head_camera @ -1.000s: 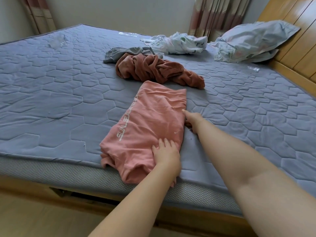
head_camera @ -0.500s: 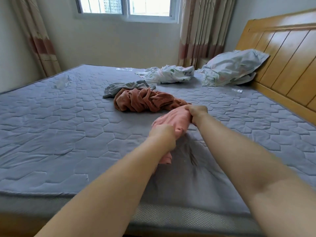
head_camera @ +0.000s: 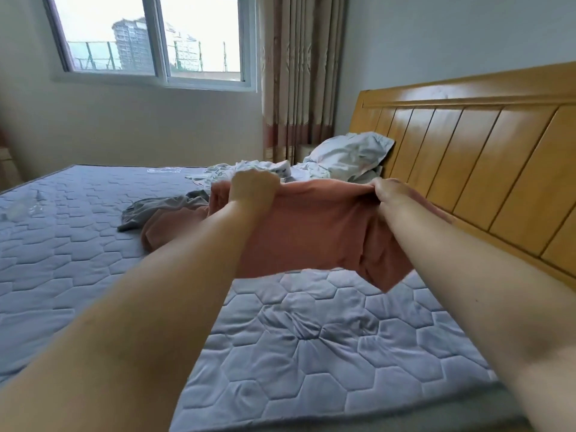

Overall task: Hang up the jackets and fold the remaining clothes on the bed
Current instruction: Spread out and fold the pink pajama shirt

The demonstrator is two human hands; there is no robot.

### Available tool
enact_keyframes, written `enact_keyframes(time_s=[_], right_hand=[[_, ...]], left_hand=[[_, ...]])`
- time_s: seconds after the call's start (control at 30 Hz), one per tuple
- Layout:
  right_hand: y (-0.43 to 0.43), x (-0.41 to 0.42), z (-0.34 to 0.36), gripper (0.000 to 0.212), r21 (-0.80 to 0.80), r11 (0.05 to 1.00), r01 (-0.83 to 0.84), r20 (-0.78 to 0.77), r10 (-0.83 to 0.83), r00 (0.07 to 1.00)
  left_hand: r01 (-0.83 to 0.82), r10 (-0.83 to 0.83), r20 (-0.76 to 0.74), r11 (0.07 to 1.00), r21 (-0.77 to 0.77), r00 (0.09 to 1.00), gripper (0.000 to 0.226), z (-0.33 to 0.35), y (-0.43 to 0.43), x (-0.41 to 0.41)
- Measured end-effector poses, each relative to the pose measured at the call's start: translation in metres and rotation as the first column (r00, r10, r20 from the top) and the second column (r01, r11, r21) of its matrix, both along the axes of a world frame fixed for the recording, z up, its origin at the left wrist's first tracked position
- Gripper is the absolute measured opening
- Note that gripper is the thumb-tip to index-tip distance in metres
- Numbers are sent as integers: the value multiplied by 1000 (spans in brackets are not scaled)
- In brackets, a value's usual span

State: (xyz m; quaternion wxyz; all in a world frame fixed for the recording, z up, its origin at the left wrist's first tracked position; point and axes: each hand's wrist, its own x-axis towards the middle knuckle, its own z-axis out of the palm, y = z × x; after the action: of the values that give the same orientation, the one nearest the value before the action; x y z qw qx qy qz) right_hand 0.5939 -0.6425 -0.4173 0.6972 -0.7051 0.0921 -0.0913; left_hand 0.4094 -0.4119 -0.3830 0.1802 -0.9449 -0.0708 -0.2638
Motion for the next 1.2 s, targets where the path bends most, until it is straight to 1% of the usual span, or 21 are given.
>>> enact_keyframes(time_s=[0.07,0.17,0.27,0.33,0.4,0.43,0.5,0.57,0.63,0.67,0.7,0.73,0.77,0.8,0.83,0.87,0.9,0.93,1.03,1.1,1.2], right_hand=[[11,-67,22,29,26,999,40,82,-43,996],[8,-88,-9,14,124,992,23,52,-30,998],[6,-97,-98,26,245,969,23,-105,3,994],[3,-118,-161,20,245,967,75,-245,-13,969],[-3,-146,-205,21,339,936,88,-419,66,906],[-8,-153,-221,28,392,915,102,-466,102,879],[-21,-153,-236,38,475,873,111,-469,144,871],[-31,-142,-238,42,531,835,143,-445,131,886],[-38,-132,-235,46,482,848,219,-455,29,890],[-41,-128,-235,51,451,852,265,-463,-30,886],[-45,-124,-235,56,428,858,284,-467,-59,882],[-49,-119,-235,59,426,859,285,-475,-56,878],[-53,-114,-237,59,419,858,295,-485,-63,872],[-57,-108,-239,55,401,862,312,-499,-80,863],[-61,-103,-238,51,370,867,334,-493,-122,862],[-63,-102,-234,47,292,883,367,-460,-207,863],[-65,-105,-229,47,224,883,412,-411,-298,861],[-67,-107,-225,46,179,878,445,-370,-359,857],[-76,-116,-232,41,172,865,472,-389,-381,839],[-77,-121,-238,37,318,831,456,-476,-277,835],[-74,-111,-243,46,471,848,242,-418,-27,908]], left_hand=[[78,-100,130,983,166,986,20,0,5,7],[209,-279,176,918,336,944,25,-27,18,13],[387,-428,47,854,347,903,19,-108,35,12],[459,-428,-170,852,251,888,42,-174,45,-2],[487,-405,-418,867,108,813,50,-237,53,-24],[478,-400,-444,876,73,802,51,-259,54,-36],[442,-438,-314,895,-61,842,46,-284,50,-55],[445,-469,-69,869,-217,881,27,-297,38,-69],[373,-372,86,831,-413,924,17,-299,18,-76],[250,-254,74,785,-567,964,19,-297,7,-80],[72,-104,-3,709,-701,995,25,-294,-2,-83],[-112,14,-127,577,-809,992,34,-294,-6,-84],[-238,90,-220,370,-898,971,41,-290,-9,-85],[-282,132,-270,82,-956,954,47,-285,-9,-84],[-227,139,-268,-254,-940,953,49,-281,-8,-80],[-113,135,-225,-559,-822,965,46,-276,-8,-76],[-5,135,-171,-769,-639,976,44,-272,-8,-72],[65,145,-137,-882,-467,980,47,-269,-7,-68],[193,222,-116,-956,-221,968,40,-269,-5,-61],[255,282,-150,-950,-179,948,21,-276,-2,-57],[288,320,-191,-941,-178,928,31,-282,5,-51]])
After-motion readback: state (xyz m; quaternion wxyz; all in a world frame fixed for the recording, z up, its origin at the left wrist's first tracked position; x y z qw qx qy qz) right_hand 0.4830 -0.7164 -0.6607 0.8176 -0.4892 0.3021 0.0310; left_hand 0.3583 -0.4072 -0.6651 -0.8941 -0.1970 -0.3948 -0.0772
